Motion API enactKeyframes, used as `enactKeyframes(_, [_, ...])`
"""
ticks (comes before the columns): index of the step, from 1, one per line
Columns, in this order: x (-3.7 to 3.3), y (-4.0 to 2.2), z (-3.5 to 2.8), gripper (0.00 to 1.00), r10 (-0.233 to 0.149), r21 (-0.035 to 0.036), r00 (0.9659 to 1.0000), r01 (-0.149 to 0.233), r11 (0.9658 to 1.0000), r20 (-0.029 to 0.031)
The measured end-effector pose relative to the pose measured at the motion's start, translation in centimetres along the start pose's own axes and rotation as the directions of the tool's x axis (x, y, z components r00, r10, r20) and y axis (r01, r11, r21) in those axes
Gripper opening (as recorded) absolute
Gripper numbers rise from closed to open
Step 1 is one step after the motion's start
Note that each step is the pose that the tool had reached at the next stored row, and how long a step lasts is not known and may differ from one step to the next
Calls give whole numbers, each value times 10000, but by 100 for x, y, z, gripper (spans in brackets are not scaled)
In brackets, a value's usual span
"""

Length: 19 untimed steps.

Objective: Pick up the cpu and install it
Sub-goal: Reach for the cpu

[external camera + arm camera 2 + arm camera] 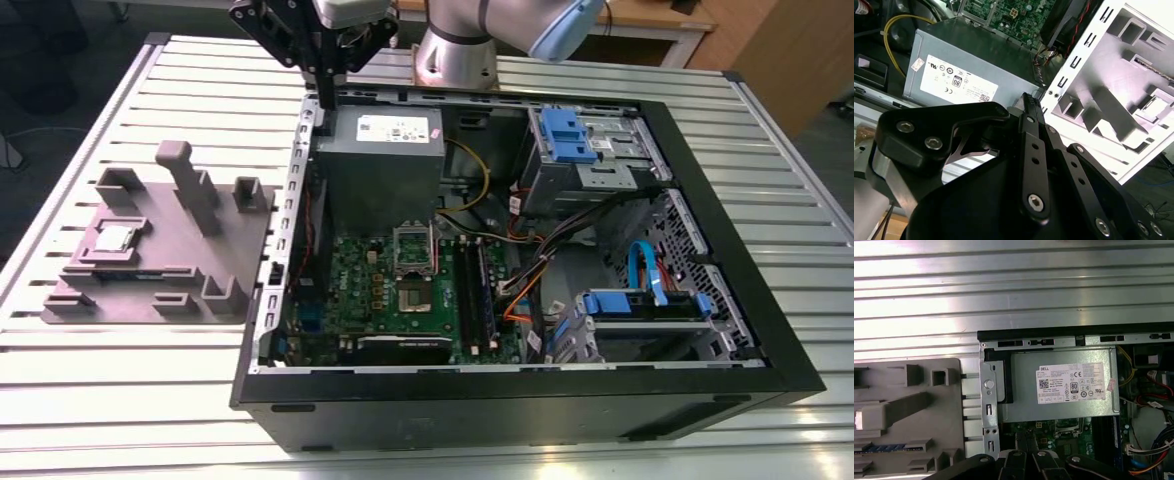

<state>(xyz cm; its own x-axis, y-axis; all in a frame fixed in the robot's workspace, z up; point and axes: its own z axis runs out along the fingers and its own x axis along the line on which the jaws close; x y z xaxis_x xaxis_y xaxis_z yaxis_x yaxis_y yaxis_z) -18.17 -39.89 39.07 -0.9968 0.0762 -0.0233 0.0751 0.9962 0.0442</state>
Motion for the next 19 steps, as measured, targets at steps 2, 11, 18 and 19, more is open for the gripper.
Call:
enactKeyframes(2, [3, 0, 0, 10, 0, 0, 10000, 0, 10000, 0])
enactKeyframes(11, [24, -2, 0, 10, 0, 0, 10000, 0, 10000, 0])
enactKeyframes(18, [40, -3, 0, 10, 0, 0, 10000, 0, 10000, 0])
enactKeyframes(19, [42, -3, 0, 10, 0, 0, 10000, 0, 10000, 0])
